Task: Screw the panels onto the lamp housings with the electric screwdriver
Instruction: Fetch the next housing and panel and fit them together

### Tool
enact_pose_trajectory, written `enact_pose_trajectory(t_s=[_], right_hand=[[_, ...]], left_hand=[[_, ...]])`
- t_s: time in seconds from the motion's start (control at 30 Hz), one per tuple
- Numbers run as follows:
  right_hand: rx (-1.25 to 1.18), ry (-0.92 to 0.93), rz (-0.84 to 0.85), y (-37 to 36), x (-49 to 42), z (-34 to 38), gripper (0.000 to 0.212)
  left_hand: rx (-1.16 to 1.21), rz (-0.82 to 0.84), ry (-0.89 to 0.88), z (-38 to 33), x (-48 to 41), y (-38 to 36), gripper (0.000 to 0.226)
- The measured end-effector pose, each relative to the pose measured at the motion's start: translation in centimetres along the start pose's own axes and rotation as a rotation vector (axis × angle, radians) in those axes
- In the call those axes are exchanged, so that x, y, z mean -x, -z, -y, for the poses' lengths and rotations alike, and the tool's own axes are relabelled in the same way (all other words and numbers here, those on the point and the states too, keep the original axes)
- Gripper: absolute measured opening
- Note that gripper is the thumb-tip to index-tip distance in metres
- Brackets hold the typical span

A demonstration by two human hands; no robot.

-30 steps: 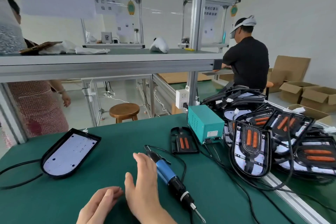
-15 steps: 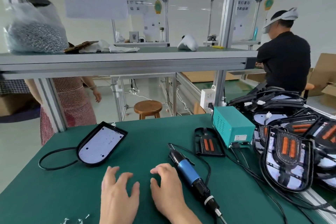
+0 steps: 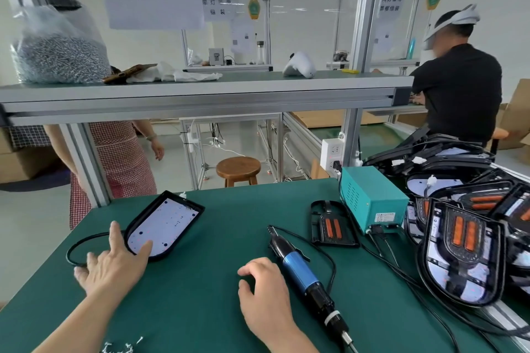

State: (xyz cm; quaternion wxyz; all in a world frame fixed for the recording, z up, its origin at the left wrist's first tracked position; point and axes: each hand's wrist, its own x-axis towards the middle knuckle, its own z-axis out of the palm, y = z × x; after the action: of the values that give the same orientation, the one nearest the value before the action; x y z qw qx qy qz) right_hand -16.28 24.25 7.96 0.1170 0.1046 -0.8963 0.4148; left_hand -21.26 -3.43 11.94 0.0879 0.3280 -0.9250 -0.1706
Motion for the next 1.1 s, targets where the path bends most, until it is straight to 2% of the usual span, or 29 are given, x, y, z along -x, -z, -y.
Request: enact_pose_trajectory(t_s=[0.2,0.47,0.57,0.77,1.1], right_hand=[[0.014,0.009,-0.013,0.0,-0.1,0.0,0.023],[0.012,-0.011,-0.005,0.0,-0.1,0.1,0.022],[0.006,-0.03,-0.001,0.1,-0.1,0.2,0.02],[-0.01,-0.057,-0.012,0.3,-0.2,0.4,0.022],[-0.159,-0.094,-0.201,0.6,-0.3,0.6,0.033]], left_hand=[[0.018,0.002,-0.114,-0.6,0.3,-1.2,0.072],[-0.092,0.001,-0.108,-2.7,2.6,-1.9,0.033],[-0.099,0.004,-0.162,-3.5,3.7,-2.3,0.034],[0.149,0.03,-0.447,-4.8,7.4,-4.4,0.042],[0.016,0.013,-0.607,-8.4,14.7,-5.1,0.058]])
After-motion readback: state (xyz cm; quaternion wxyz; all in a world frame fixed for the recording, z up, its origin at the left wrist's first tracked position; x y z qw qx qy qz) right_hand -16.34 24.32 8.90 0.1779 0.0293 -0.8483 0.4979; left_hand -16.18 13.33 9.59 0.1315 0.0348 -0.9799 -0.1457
